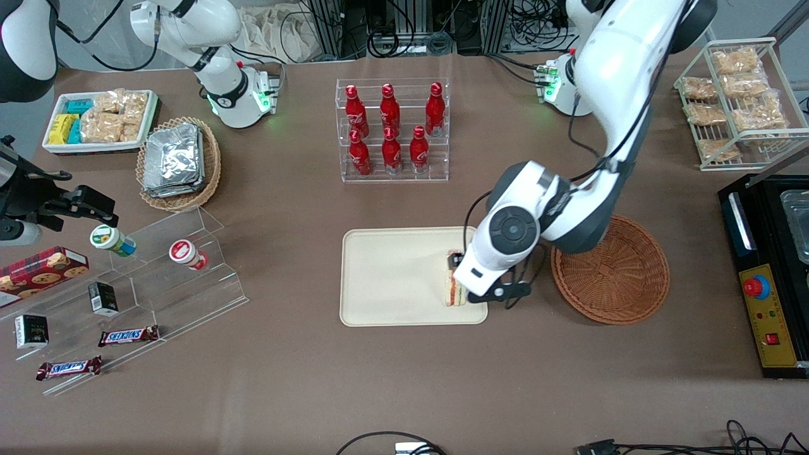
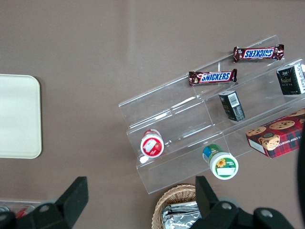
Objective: Place sandwich from basket to tray
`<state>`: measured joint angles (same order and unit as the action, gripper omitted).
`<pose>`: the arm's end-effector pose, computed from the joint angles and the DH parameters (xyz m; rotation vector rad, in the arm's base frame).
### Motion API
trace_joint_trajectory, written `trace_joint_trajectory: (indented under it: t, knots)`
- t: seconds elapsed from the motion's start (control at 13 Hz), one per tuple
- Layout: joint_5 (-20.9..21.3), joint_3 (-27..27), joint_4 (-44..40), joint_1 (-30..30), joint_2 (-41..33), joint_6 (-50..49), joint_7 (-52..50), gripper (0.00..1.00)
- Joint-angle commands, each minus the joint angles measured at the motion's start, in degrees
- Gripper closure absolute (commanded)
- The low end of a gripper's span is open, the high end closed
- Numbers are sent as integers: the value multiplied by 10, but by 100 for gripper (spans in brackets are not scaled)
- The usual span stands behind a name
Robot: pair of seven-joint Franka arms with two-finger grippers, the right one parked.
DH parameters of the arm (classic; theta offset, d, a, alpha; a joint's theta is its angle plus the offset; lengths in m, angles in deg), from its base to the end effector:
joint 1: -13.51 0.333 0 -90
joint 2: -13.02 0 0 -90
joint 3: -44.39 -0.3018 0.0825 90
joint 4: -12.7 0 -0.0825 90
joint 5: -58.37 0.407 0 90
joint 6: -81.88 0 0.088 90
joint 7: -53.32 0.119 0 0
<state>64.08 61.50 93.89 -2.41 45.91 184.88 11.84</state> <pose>0.6103 -0.3475 0.3305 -3.0743 -0.2287 0.2715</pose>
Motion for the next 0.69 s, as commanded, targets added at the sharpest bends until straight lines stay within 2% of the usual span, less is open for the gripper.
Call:
trace_joint_trajectory:
  t: [0.0,0.15,0.31,0.62]
  knots:
    - [4,0,145,36,-132,12,1,0]
    - [-4,1,254,66,-230,41,46,0]
    - [-8,0,310,91,-295,38,94,0]
    - [-10,-1,317,157,-340,-13,217,0]
